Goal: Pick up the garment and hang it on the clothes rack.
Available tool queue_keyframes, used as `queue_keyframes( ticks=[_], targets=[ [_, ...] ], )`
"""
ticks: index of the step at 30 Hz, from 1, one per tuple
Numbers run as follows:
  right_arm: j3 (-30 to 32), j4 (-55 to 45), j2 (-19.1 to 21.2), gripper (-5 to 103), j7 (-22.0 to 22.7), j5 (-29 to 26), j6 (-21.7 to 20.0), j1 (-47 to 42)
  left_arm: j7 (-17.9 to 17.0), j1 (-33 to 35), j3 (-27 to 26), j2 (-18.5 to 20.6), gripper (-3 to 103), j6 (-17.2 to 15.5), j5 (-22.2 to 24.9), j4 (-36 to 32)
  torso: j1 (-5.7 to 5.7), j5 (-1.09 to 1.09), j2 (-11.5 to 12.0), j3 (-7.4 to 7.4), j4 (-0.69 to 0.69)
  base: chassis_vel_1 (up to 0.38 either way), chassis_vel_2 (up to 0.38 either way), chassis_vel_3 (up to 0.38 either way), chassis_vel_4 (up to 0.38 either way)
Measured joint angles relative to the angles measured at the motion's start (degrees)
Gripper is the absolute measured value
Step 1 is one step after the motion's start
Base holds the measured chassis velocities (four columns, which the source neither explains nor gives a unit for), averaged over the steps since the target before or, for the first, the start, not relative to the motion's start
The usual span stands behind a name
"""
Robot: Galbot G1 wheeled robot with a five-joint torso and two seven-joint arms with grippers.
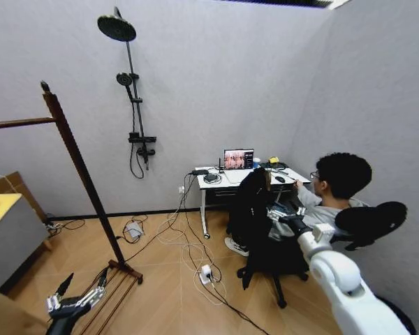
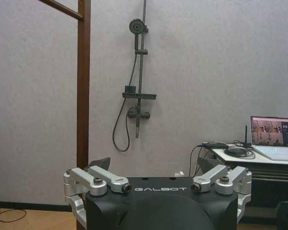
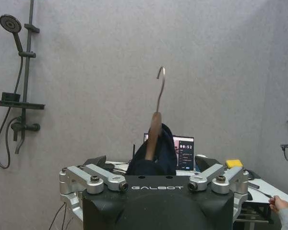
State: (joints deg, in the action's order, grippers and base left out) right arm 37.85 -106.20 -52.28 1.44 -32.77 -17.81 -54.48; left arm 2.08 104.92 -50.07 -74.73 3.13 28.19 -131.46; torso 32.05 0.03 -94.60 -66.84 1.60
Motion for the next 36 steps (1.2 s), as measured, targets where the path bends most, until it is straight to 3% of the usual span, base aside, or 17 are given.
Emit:
queue_keyframes(
  ticks=[6,8,14,17,19,30,36],
  targets=[
    [-3.16,8.94,3.2,100,-5.01,-1.67,1.14,8.37,0.0,-0.02,0.01,0.0,100,0.0,0.0,0.0,0.08,-0.03,0.03,-0.02,0.01,0.01,-0.017,-0.009,0.018],
    [-4.76,13.86,4.66,100,-9.04,-2.17,3.72,12.11,0.02,-0.02,0.01,0.0,100,0.0,0.0,0.0,0.11,-0.01,0.04,-0.03,0.0,0.0,0.0,0.0,0.0],
    [-6.8,19.48,4.51,100,-13.44,-2.08,7.59,15.39,0.01,-0.02,0.01,0.0,100,0.0,0.0,0.0,0.09,-0.02,0.04,-0.02,0.03,0.0,0.0,0.0,0.0],
    [-7.68,21.38,3.97,100,-13.5,-1.24,8.8,16.56,0.01,-0.02,0.01,0.0,100,0.0,0.0,0.0,0.08,-0.02,0.03,-0.02,0.04,0.0,0.0,0.0,0.0],
    [-9.84,25.7,2.9,100,-13.49,0.89,11.73,20.18,0.0,-0.02,0.01,0.0,100,0.0,0.0,0.0,0.08,-0.02,0.04,-0.02,0.02,0.0,0.0,0.0,0.0],
    [-14.68,30.82,-0.18,103,-14.35,3.41,14.15,26.2,0.01,-0.02,0.0,0.0,100,0.0,0.0,0.0,0.08,-0.03,0.03,-0.02,0.02,0.0,0.0,0.0,0.0],
    [-17.52,36.26,-1.24,88,-13.97,4.78,15.62,31.78,0.0,-0.02,0.01,0.0,100,0.0,0.0,0.0,0.09,-0.03,0.04,-0.02,0.02,0.0,0.0,0.0,0.0]
  ],
)
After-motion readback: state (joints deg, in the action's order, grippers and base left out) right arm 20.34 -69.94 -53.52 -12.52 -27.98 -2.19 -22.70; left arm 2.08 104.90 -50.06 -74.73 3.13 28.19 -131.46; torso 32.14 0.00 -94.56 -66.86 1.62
